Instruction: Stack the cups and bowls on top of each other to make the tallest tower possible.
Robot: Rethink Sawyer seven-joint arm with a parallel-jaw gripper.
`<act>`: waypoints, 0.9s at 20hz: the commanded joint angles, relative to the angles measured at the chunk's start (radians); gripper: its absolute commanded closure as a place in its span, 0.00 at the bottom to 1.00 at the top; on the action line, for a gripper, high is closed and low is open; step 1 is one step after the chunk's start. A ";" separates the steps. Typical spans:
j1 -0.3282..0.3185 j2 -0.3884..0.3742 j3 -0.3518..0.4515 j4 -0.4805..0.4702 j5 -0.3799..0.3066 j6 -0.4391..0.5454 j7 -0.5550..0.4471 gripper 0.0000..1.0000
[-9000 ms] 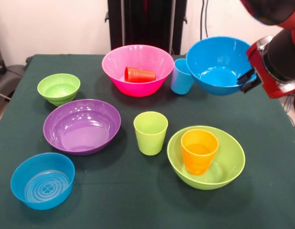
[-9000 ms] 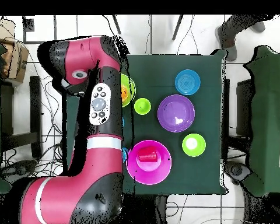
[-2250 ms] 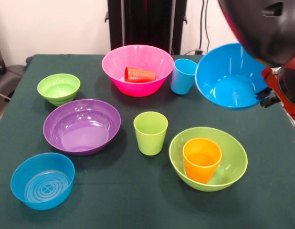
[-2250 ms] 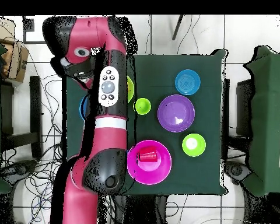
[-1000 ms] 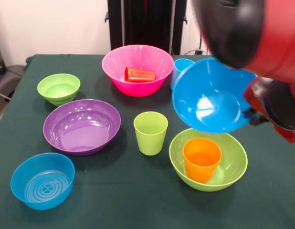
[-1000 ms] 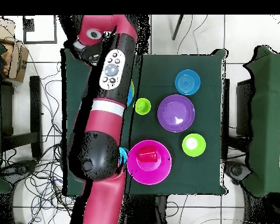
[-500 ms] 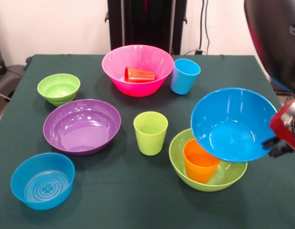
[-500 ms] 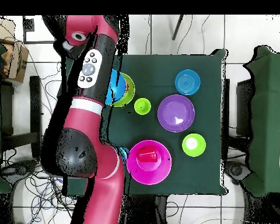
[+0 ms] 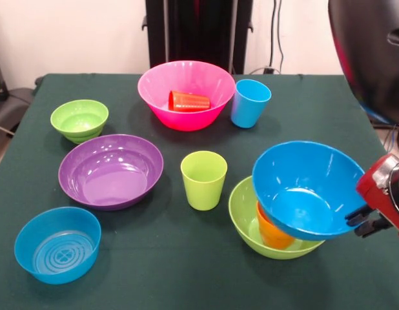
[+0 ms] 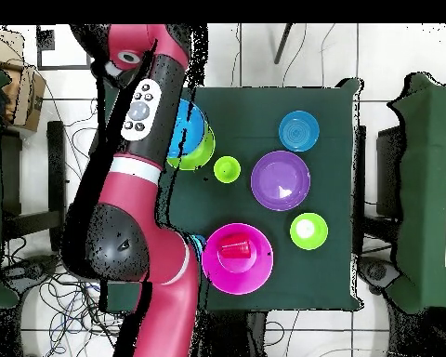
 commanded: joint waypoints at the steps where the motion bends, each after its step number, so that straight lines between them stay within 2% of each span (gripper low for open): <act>1: -0.028 -0.040 -0.089 -0.004 0.000 -0.012 -0.334 1.00; 10: -0.025 -0.047 -0.089 -0.002 -0.007 0.014 -0.347 1.00; 18: -0.026 -0.065 -0.103 -0.002 0.009 0.081 -0.359 1.00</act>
